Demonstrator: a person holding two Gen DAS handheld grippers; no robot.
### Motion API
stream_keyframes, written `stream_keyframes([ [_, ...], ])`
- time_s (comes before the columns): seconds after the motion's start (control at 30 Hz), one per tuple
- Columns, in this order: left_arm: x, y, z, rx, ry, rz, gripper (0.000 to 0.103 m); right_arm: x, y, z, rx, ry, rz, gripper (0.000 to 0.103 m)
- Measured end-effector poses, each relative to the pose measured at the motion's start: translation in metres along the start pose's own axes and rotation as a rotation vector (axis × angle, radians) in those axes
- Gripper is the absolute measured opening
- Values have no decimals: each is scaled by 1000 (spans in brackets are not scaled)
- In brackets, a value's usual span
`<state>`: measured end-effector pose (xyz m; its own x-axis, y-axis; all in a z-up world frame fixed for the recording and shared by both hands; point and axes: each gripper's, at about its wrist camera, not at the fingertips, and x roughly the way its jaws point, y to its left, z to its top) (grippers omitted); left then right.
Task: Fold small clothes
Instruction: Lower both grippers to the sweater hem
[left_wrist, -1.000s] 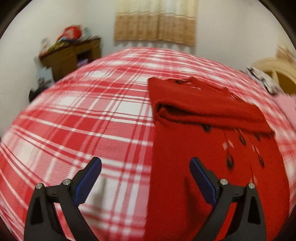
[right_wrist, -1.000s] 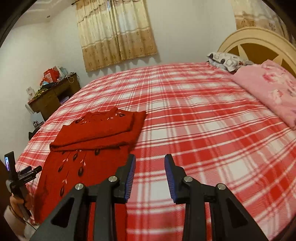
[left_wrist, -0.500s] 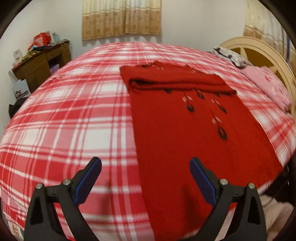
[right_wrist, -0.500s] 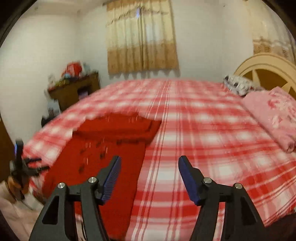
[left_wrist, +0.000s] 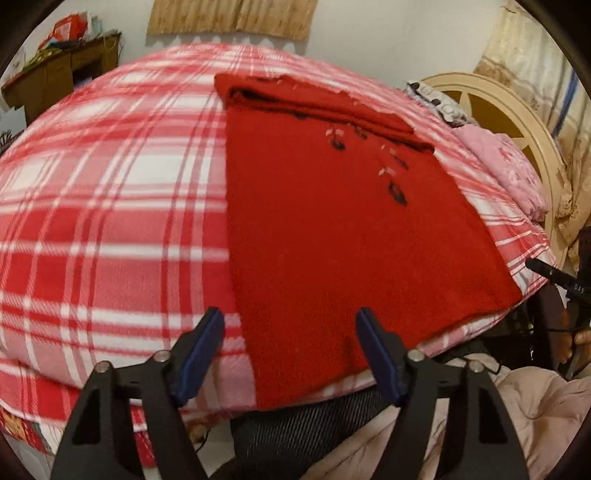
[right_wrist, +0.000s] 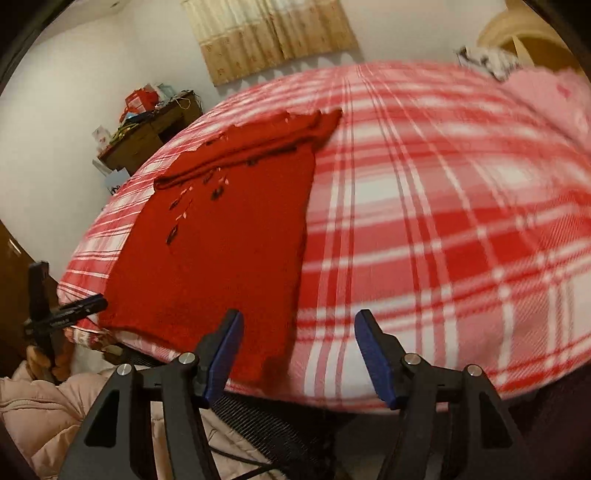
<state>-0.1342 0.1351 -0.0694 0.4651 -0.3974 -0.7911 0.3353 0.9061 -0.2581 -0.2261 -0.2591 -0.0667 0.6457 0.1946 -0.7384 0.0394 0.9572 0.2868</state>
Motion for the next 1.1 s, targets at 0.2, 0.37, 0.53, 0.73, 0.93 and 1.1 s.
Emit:
stream_keyframes([
  [0.2,1,-13,-8,53,-6,30,72,18,10,-10,-20,55,26,54],
  [0.37,3,-12,-10,40,-1,18,72,33,16,-16,-30,84,16,54],
  [0.53,1,-10,-9,17,14,-17,71,34,22,-18,-45,104,65,50],
  [0.73,1,-4,-11,-22,34,-10,45,40,19,-20,-42,122,77,33],
  [0.93,-4,4,-10,-56,60,-46,45,38,19,-19,-42,132,97,33],
  [1.1,-1,1,-13,-62,51,-33,51,41,18,-20,-29,126,102,33],
])
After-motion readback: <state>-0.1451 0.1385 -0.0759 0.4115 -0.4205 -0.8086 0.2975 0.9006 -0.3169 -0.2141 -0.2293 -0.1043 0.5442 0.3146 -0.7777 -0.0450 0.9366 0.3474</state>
